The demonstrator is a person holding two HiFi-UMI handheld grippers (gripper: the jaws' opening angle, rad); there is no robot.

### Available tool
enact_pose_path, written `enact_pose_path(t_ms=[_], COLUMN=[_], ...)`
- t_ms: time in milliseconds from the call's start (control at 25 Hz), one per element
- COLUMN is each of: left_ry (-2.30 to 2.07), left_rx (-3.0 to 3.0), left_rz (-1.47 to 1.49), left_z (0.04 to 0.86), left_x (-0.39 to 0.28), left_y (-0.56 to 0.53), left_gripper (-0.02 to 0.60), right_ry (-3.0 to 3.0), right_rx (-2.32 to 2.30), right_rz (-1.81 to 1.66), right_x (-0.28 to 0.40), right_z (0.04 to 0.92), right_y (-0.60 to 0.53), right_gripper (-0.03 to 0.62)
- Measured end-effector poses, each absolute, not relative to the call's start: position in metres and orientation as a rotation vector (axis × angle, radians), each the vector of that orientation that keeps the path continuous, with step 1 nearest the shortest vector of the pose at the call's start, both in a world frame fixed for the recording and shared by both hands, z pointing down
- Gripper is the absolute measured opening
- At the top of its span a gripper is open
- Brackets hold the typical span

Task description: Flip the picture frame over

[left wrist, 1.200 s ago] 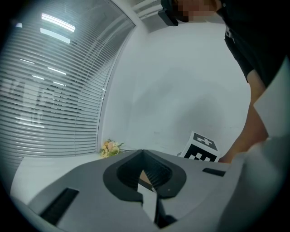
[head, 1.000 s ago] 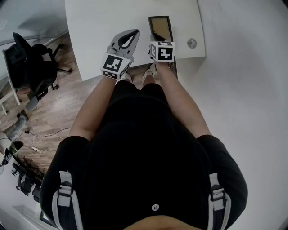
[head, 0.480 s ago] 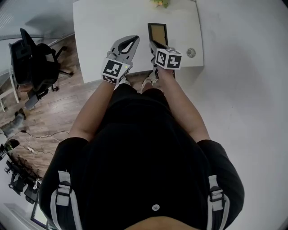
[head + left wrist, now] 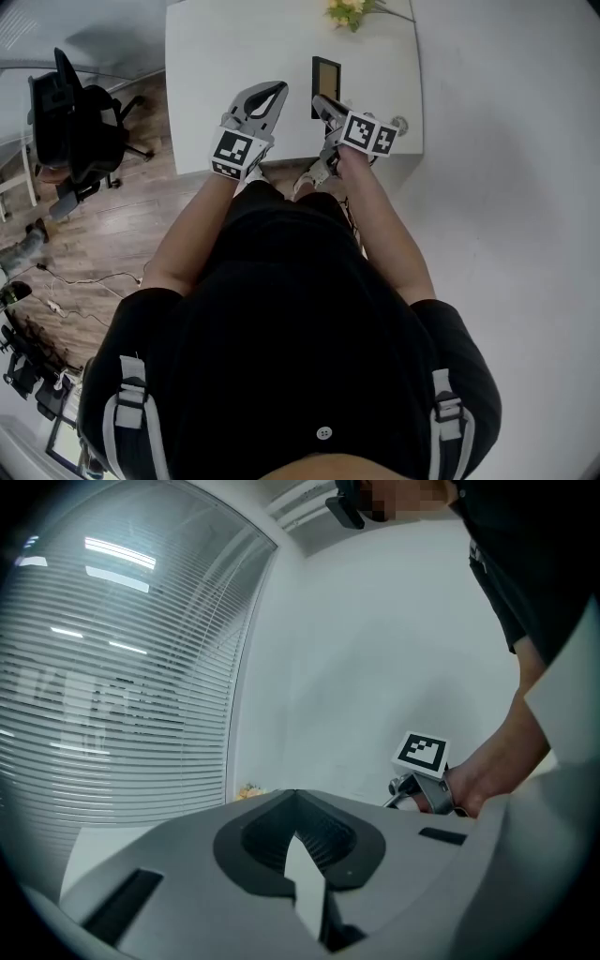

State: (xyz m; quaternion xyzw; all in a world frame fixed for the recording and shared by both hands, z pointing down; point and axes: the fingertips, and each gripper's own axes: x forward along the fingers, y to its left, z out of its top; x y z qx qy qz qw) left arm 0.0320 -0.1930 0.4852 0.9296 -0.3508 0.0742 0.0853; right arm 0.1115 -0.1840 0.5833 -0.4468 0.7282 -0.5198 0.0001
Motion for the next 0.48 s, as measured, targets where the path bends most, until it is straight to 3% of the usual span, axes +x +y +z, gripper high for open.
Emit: enact_pose_path(t_ms=[480], left_ry=[-1.086], left_rx=[2.737], left_rz=[0.223], left_z=[0.493], left_x=[0.019], left_y=[-0.196], left_gripper=[0.006], right_ry=[2.115], right_rx=[-1.008], right_rz=[-1.769], right_x=[0.091], right_z=[0.580], right_y=[-0.187], right_gripper=[0.051])
